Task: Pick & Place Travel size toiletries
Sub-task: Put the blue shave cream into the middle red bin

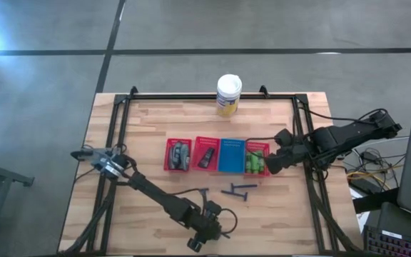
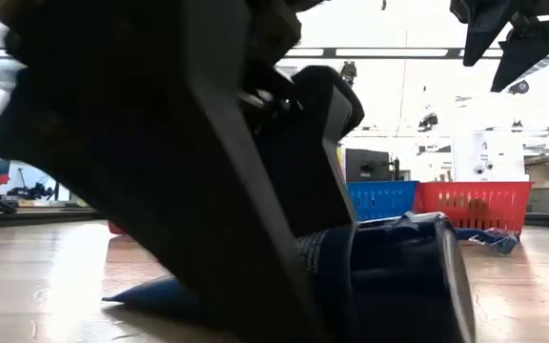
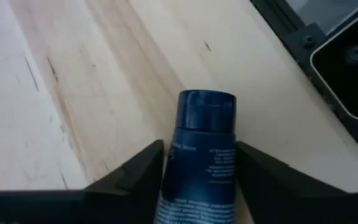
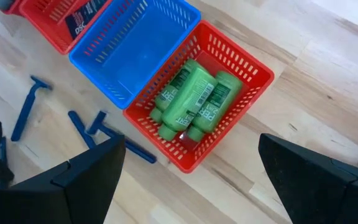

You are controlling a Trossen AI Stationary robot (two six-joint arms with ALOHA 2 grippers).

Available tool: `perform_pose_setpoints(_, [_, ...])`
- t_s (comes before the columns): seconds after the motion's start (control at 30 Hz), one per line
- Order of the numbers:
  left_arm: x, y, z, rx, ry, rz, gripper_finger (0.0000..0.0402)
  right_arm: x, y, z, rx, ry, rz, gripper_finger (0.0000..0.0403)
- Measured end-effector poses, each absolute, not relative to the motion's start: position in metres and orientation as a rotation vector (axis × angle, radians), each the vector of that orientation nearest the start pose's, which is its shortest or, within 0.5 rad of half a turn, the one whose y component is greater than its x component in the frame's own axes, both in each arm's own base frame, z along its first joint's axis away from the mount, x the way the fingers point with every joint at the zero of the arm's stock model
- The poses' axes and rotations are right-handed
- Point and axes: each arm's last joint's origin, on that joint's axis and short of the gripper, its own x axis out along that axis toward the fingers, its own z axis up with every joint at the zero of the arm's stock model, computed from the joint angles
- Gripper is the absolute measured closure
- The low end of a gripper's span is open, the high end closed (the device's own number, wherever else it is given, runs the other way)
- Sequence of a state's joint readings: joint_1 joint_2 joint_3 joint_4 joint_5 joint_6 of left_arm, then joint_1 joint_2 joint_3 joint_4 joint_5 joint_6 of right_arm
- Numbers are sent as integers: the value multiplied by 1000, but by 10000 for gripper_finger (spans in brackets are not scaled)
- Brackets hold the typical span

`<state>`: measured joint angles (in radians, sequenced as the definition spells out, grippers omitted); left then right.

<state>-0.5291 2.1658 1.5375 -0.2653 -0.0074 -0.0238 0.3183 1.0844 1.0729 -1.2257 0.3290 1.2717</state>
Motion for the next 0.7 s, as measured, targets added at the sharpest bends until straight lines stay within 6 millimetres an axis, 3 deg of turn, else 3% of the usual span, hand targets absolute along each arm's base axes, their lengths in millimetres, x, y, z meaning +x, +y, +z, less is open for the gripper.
perform_pose_setpoints(0.23, [394,-225,162,133,936,-359,296,159,42,311,734,924,-687,37])
perform_pose_setpoints(0.33, [386,-214,187,26,946,-166,321,152,40,316,747,891,-672,37])
perform_pose_setpoints(0.43, [379,-199,222,-132,840,82,331,143,36,322,749,838,-673,37])
perform_pose_setpoints(0.57, [376,-157,266,-432,604,457,334,134,31,328,745,757,-689,37])
perform_pose_setpoints(0.7, [378,-92,277,-612,483,791,334,128,28,332,743,706,-699,37])
